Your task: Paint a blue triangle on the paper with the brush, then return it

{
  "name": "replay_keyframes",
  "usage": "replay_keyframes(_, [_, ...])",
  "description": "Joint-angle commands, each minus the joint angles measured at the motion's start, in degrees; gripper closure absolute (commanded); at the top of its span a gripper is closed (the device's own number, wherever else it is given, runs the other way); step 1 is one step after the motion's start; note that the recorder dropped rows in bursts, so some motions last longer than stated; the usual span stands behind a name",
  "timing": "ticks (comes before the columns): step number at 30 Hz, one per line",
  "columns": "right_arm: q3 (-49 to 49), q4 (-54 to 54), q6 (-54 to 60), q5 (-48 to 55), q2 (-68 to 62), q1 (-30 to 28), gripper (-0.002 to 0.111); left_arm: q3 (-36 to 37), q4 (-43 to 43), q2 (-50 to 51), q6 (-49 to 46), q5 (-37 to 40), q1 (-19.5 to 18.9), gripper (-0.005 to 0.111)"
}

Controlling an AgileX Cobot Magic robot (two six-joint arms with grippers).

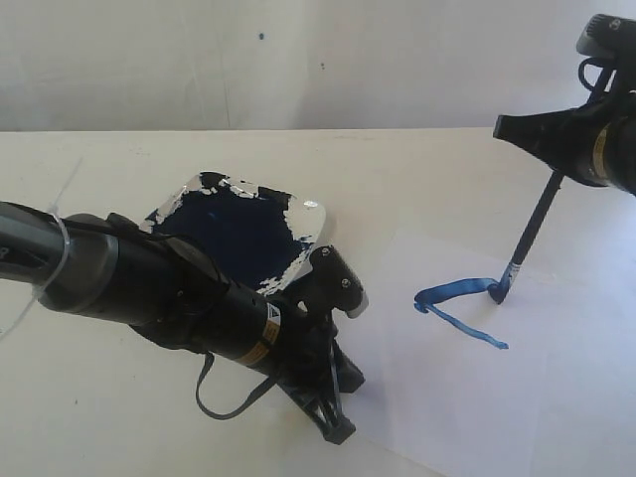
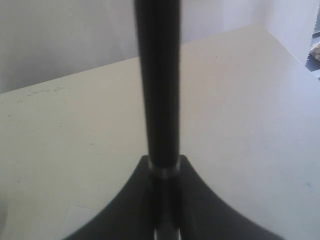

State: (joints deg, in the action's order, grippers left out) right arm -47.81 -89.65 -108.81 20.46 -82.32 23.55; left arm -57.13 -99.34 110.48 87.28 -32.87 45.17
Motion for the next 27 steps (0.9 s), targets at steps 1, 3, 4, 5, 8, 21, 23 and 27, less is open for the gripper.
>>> replay_keyframes(1, [-0.12,5.17,5.21,0.25,0.47,-0.16,0.108,-0.24,-0.61,-0.08,-0.13,-0.07,0.25,0.107])
replay_keyframes(3, [-0.12,7.1,6.78,0.25,0.47,-0.16,0.108,-0.24,-0.61,-0.08,-0.13,-0.07,0.25,0.107])
replay_keyframes(4, [-0.12,7.99,7.51,0.25,0.47,-0.16,0.108,-0.24,-0.61,-0.08,-0.13,-0.07,0.25,0.107])
replay_keyframes(5, [-0.12,9.11,8.63,0.25,0.47,-0.16,0.108,-0.24,-0.61,-0.08,-0.13,-0.07,0.25,0.107])
replay_keyframes(8, [-0.12,11.4,10.58,0.25,0.54,-0.16,0.108,-0.24,-0.61,-0.08,-0.13,-0.07,0.25,0.107])
replay_keyframes(21, [2.86,13.88,12.66,0.39,4.09,-0.16,0.108,-0.24,-0.61,-0.08,-0.23,-0.05,0.25,0.107])
replay_keyframes(23, [3.47,14.74,12.66,0.27,4.57,-0.16,0.108,-0.24,-0.61,-0.08,-0.23,-0.05,0.25,0.107])
replay_keyframes(27, [4.42,15.19,12.66,-0.1,6.13,-0.16,0.108,-0.24,-0.61,-0.08,-0.23,-0.05,0.25,0.107])
